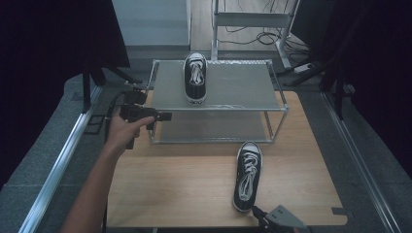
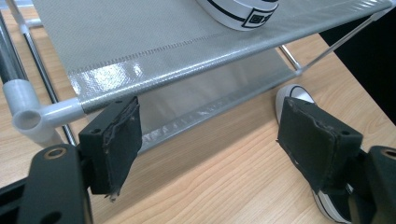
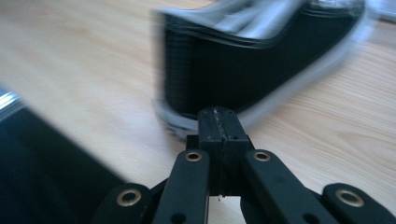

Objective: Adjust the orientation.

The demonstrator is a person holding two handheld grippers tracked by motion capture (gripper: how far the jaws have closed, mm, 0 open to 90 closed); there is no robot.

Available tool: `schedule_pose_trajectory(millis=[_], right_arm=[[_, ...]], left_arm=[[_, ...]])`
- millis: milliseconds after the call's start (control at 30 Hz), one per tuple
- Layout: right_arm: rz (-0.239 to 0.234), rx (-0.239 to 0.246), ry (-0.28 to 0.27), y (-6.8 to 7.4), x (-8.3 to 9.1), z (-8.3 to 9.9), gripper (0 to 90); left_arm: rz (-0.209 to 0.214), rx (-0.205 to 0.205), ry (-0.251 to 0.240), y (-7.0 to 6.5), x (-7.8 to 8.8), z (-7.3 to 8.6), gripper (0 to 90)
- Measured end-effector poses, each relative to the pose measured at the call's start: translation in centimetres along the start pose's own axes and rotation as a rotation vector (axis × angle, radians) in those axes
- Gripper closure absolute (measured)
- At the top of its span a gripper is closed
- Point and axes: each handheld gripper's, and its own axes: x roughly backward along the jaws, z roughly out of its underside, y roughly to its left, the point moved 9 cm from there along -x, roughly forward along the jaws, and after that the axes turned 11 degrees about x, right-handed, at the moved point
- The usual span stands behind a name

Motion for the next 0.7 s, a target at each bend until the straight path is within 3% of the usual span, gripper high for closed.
schedule_pose_trajectory(millis=[33,67,100,133,167,300,400,467,500,700], right_arm=[[-0.014,-0.015,-0.008,0.0,0.3,0.0,90.0],[-0.026,0.014,-0.024,0.9,0.6,-0.3,90.0],[-0.026,0.014,-0.024,0.9,0.6,-0.3,90.0],[-0.073,0.020,-0.026,2.2,0.4,-0.5,90.0],[-0.073,0.020,-0.026,2.2,0.4,-0.5,90.0],[-0.138,0.028,-0.024,4.3,-1.2,-1.0,90.0],[-0.129,0.042,-0.025,4.8,-3.1,-2.0,90.0],[-0.124,0.044,-0.024,4.8,-3.5,-2.2,90.0],[-0.103,0.051,-0.025,4.8,-4.0,-2.5,90.0],[-0.072,0.029,-0.021,4.0,-3.6,-2.0,90.0]], left_arm=[[0.001,0.002,-0.001,0.0,0.0,0.1,22.0],[0.003,0.003,-0.002,0.0,-0.1,0.2,22.0],[0.005,0.004,-0.001,0.0,-0.1,0.3,22.0],[0.007,0.006,0.003,0.1,-0.3,0.4,22.0],[0.007,0.006,0.003,0.1,-0.3,0.4,22.0],[0.012,0.005,0.009,0.0,-0.6,0.6,22.0],[0.016,-0.001,0.014,-0.3,-0.7,0.8,22.0],[0.017,-0.007,0.015,-0.4,-0.7,0.8,22.0],[0.021,-0.005,0.011,-0.4,-0.7,0.9,22.0],[0.022,-0.002,0.011,-0.2,-0.6,1.2,22.1]])
